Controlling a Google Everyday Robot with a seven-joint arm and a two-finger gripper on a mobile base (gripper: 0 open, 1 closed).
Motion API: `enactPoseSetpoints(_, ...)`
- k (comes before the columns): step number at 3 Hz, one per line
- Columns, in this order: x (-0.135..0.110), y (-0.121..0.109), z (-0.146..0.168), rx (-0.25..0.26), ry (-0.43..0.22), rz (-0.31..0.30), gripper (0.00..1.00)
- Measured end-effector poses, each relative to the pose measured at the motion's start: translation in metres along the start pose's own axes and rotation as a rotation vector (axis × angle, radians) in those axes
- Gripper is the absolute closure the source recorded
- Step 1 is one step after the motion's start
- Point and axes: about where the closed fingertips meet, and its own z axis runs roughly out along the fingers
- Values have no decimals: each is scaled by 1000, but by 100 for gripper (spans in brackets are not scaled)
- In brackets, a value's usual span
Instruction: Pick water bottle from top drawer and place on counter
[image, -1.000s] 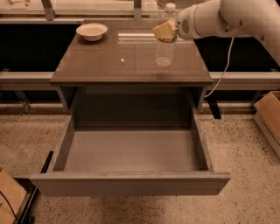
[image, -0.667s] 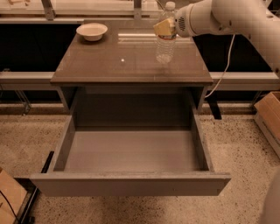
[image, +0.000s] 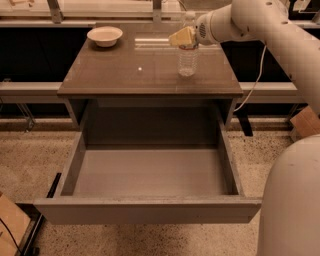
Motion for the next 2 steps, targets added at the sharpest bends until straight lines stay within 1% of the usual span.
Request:
enactPoseSetpoints(1, 10, -3, 9, -19, 15, 26, 0)
enactPoseSetpoints(2, 17, -4, 12, -30, 18, 44, 0)
